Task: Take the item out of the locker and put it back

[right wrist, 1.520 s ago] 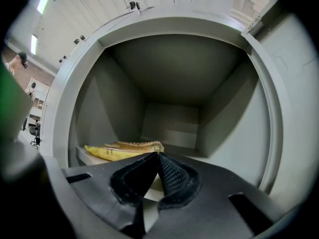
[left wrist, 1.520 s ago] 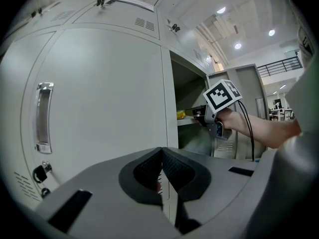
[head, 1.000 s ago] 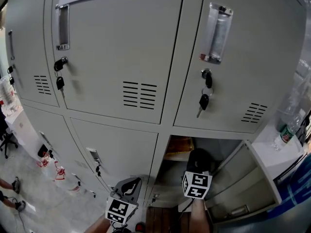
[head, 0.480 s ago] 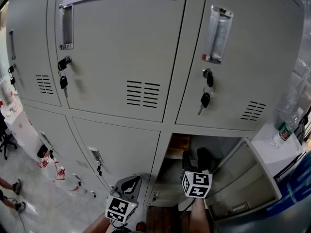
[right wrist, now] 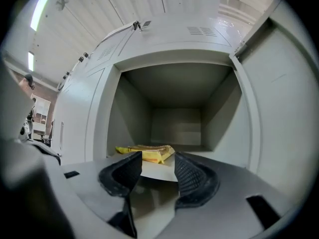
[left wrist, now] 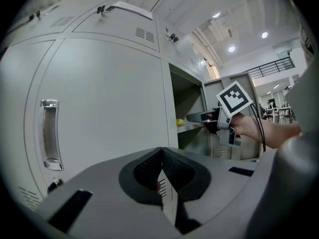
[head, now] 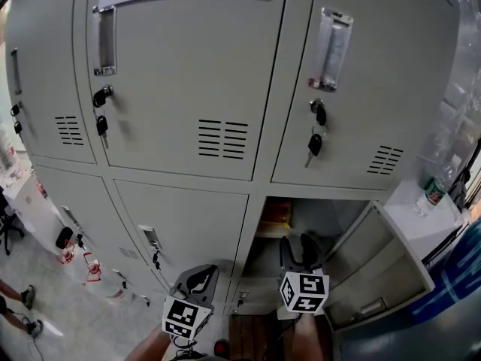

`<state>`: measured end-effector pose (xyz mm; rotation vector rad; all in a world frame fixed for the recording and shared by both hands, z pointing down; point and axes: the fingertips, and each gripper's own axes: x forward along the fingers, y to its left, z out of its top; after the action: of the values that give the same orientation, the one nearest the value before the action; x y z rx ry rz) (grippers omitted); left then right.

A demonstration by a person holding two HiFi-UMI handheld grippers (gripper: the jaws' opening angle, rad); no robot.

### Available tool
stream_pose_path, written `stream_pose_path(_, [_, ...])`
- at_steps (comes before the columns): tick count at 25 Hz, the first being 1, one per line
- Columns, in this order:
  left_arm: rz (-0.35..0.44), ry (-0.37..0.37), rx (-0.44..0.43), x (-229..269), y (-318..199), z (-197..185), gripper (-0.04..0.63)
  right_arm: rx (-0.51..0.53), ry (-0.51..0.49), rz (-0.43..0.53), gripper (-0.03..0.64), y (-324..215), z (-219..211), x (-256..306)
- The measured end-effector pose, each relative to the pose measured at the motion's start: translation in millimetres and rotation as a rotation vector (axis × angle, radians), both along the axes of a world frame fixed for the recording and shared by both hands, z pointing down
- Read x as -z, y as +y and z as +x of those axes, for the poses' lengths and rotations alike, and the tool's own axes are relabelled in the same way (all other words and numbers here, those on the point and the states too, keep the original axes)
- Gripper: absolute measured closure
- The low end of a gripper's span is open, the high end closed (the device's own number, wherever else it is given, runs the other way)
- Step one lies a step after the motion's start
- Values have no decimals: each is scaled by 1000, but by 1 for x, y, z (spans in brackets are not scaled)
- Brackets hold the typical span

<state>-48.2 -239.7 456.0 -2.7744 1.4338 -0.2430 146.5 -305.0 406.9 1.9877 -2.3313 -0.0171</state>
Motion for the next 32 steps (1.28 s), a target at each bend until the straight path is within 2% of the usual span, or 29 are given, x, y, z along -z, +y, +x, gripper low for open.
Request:
stream_pose_path(15, [12, 3, -106, 14, 37, -4, 574, -43, -43, 26, 466, 117, -36, -5])
stream_pose_path(21, [-5, -2, -135, 8, 62, -9, 574, -54, 3, 23, 508, 166, -50, -21])
stream_pose_path(26, [-15, -3, -144, 2, 82, -17, 574, -70, -19, -7, 565, 198, -59, -43])
stream_pose_path(32, [-38, -3, -142, -12, 101, -24, 574, -81, -28, -33, 588, 229, -69, -68])
